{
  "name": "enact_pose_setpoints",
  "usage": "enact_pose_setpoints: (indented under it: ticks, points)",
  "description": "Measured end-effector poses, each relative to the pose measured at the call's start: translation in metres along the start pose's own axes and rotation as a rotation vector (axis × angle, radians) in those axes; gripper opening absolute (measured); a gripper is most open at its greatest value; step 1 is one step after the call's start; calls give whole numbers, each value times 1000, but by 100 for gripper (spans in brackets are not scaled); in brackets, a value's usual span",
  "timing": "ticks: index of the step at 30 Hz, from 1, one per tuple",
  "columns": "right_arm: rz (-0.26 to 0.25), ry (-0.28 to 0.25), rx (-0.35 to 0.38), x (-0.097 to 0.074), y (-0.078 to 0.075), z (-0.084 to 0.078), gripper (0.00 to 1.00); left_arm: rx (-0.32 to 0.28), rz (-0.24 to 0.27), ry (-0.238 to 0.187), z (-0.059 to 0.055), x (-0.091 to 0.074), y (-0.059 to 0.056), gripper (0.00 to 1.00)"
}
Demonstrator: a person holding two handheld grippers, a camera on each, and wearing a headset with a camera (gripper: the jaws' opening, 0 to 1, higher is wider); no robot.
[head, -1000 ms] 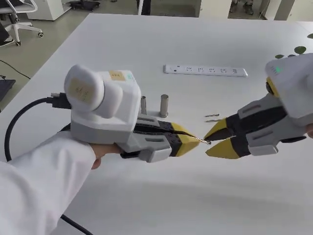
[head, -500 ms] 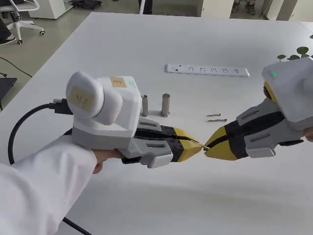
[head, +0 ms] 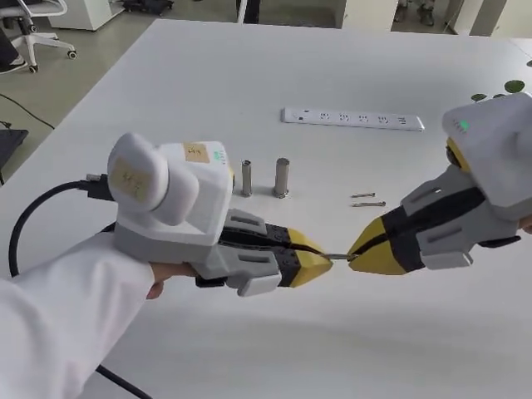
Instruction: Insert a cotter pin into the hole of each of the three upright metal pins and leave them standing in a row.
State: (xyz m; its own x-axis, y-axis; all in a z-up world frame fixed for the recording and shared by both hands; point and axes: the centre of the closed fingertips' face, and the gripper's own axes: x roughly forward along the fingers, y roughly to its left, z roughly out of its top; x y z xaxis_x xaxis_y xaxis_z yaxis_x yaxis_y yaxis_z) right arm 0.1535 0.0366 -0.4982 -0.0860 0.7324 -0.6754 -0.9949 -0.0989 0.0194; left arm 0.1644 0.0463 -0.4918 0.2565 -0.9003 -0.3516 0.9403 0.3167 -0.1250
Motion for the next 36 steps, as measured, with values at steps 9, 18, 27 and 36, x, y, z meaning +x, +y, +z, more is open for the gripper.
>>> enact_pose_setpoints:
  ticks: [9, 18, 27, 36]
  points:
    - [-28, 13, -19, 2, -5, 1, 0, -29, 21, 1, -3, -2, 5, 0]
    - [-60, 17, -24, 2, -14, 7, 0, -2, 87, -33, 0, -7, 18, 4]
    - [-109, 45, 51, 11, -34, -1, 0, 28, 251, -8, -17, -25, 52, 27]
    - [-116, 69, 101, 29, -44, -12, 0, -39, 383, -4, -37, -37, 85, 40]
